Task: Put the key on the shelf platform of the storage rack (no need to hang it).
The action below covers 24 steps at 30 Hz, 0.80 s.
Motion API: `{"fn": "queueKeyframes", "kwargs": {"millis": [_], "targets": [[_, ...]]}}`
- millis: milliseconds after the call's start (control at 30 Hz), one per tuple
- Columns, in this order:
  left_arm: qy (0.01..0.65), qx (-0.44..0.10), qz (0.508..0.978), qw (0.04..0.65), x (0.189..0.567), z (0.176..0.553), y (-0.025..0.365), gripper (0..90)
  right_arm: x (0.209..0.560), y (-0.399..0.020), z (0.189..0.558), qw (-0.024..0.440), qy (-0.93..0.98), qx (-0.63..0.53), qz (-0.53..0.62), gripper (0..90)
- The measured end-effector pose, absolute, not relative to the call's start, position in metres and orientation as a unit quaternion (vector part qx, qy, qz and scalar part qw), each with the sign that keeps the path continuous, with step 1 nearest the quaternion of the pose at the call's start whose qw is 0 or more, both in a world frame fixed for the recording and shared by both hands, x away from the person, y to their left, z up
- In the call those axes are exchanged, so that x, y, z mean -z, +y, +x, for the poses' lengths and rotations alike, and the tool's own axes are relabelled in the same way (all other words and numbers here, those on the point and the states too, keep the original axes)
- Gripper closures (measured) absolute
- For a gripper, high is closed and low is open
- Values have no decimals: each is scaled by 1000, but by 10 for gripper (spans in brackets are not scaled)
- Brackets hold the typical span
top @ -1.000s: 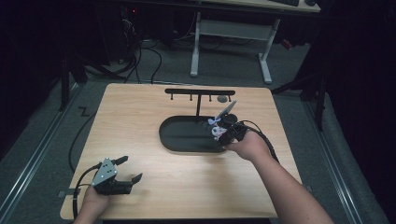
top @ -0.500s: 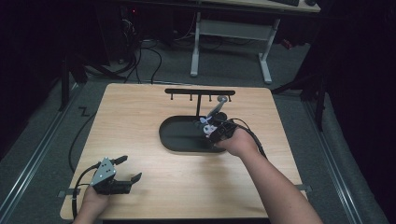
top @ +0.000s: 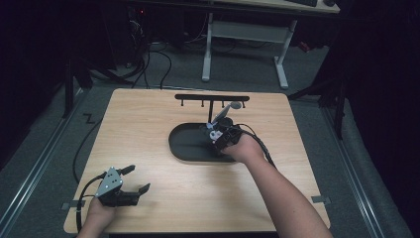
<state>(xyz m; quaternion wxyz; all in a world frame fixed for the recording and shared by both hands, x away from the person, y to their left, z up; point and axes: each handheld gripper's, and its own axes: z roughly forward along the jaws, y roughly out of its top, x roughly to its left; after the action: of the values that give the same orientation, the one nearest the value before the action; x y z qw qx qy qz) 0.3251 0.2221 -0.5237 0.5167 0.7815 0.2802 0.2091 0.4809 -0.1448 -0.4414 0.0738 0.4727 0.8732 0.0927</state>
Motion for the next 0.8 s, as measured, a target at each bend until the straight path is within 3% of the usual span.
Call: {"fn": "queueKeyframes", "kwargs": {"millis": [800], "targets": [[281, -208, 782, 516, 524, 326, 223, 152, 462, -132, 496, 75, 877, -83, 467, 470]]}}
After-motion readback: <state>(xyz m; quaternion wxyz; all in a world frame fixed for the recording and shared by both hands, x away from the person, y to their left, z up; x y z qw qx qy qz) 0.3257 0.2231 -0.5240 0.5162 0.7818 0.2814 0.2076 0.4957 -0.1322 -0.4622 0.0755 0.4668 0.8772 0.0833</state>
